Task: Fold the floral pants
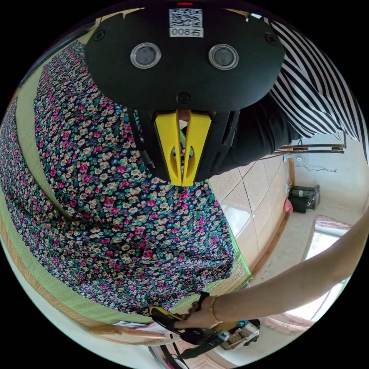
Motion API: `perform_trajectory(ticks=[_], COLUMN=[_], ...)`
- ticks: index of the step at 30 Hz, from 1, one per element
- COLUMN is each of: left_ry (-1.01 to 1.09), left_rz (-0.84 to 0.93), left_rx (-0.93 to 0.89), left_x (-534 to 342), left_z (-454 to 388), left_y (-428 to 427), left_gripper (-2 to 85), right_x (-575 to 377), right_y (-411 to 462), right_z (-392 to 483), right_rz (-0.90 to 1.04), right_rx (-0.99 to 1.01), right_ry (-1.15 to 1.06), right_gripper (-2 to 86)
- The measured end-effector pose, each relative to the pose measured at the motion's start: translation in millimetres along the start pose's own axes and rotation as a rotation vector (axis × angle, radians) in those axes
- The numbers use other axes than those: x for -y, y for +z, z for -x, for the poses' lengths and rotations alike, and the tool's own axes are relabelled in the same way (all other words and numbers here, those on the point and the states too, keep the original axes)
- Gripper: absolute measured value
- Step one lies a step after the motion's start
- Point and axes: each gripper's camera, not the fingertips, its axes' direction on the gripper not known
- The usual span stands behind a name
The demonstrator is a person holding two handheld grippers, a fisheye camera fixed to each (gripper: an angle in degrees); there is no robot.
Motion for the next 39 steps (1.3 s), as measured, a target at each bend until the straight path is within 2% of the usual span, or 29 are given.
perform_trajectory(ticks=[14, 20, 22, 25, 30, 32, 35, 39], left_ry=[-0.077, -0.015, 0.087, 0.256, 0.527, 0.622, 0.76, 0.867], left_rz=[-0.069, -0.205, -0.173, -0.097, -0.01, 0.004, 0.016, 0.02], left_rx=[-0.054, -0.322, -0.442, -0.52, -0.605, -0.62, -0.63, -0.61], left_x=[61, 54, 57, 68, 101, 115, 137, 165], left_z=[-26, -59, -90, -150, -279, -333, -423, -539], left_y=[7, 1, 10, 27, 54, 63, 79, 106], left_gripper=[0.3, 0.5, 0.9, 2.4, 6.9, 7.8, 8.6, 9.5], right_x=[-45, -87, -109, -158, -278, -351, -431, -495], right_y=[11, 8, -1, -32, -121, -172, -226, -265], right_z=[-67, -103, -120, -169, -301, -371, -447, -522], right_rz=[-0.069, -0.119, -0.162, -0.271, -0.51, -0.619, -0.706, -0.718], right_rx=[0.182, 0.251, 0.287, 0.287, 0.066, -0.103, -0.266, -0.418], right_ry=[0.024, 0.049, 0.071, 0.146, 0.419, 0.573, 0.725, 0.851], right_gripper=[0.1, 0.2, 0.3, 0.7, 2.6, 4.2, 5.6, 6.7])
